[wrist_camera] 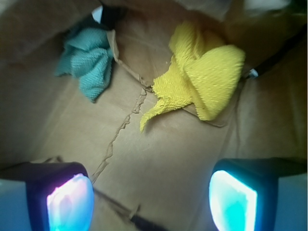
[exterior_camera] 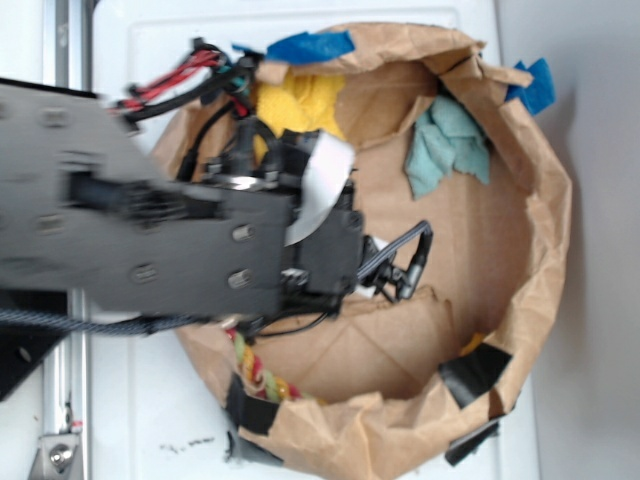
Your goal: Grab the yellow cloth.
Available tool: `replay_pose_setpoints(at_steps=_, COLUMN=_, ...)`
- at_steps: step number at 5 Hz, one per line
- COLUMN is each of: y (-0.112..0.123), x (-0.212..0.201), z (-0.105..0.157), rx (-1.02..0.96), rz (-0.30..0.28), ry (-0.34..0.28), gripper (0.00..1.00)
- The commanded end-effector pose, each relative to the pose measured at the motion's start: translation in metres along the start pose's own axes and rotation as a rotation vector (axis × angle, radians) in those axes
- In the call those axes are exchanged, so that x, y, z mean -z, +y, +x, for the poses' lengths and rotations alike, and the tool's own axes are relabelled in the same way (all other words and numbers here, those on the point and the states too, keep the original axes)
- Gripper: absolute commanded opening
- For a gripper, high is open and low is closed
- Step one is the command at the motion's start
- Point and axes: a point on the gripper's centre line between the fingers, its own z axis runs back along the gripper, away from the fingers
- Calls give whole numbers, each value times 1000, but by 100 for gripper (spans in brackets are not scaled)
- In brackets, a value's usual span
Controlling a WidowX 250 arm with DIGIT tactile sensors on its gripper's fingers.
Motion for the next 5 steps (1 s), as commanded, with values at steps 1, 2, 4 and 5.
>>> replay_pose_setpoints(at_steps=1, y=11, x=28, z=30, rx=-70, rz=51, ry=-5, gripper=100)
replay_pose_setpoints(at_steps=2, y=18, x=35, z=34, rx=-79, rz=61, ry=-5, gripper=100)
replay_pose_setpoints(at_steps=4, y=25, x=27, z=48, rx=-111, rz=64, ry=-38, gripper=100)
replay_pose_setpoints(at_steps=5, y=36, x=25, z=60, rx=-130, rz=66, ry=-106, gripper=100)
